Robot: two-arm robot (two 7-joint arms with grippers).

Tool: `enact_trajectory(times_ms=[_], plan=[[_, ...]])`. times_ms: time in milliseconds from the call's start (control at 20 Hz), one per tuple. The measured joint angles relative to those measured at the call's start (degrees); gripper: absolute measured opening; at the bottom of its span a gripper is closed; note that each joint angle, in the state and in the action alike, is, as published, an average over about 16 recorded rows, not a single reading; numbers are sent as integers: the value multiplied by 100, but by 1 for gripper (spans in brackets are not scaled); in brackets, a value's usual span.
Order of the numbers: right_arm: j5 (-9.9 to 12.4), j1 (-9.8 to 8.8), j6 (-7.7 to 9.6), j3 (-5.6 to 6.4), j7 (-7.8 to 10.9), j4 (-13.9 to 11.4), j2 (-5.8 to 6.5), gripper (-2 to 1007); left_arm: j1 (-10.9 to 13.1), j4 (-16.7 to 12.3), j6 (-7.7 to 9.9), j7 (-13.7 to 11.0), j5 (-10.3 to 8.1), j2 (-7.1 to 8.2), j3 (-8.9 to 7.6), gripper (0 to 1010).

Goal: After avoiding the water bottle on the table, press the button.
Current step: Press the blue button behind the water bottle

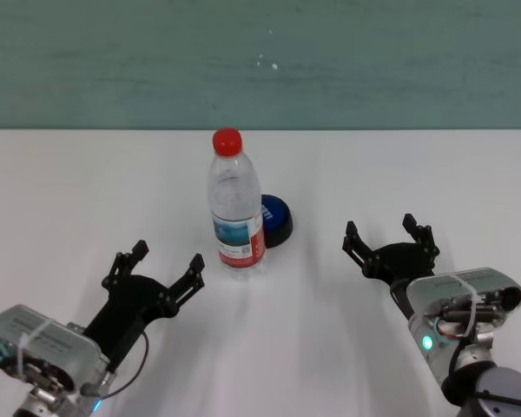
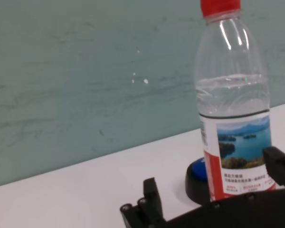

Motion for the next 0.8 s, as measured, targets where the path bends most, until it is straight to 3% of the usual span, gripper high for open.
enact_trajectory(times_ms=[800], plan=[[0, 0, 0, 0, 0, 0, 0, 1004, -128, 123, 12, 40, 72, -87, 39, 1010]])
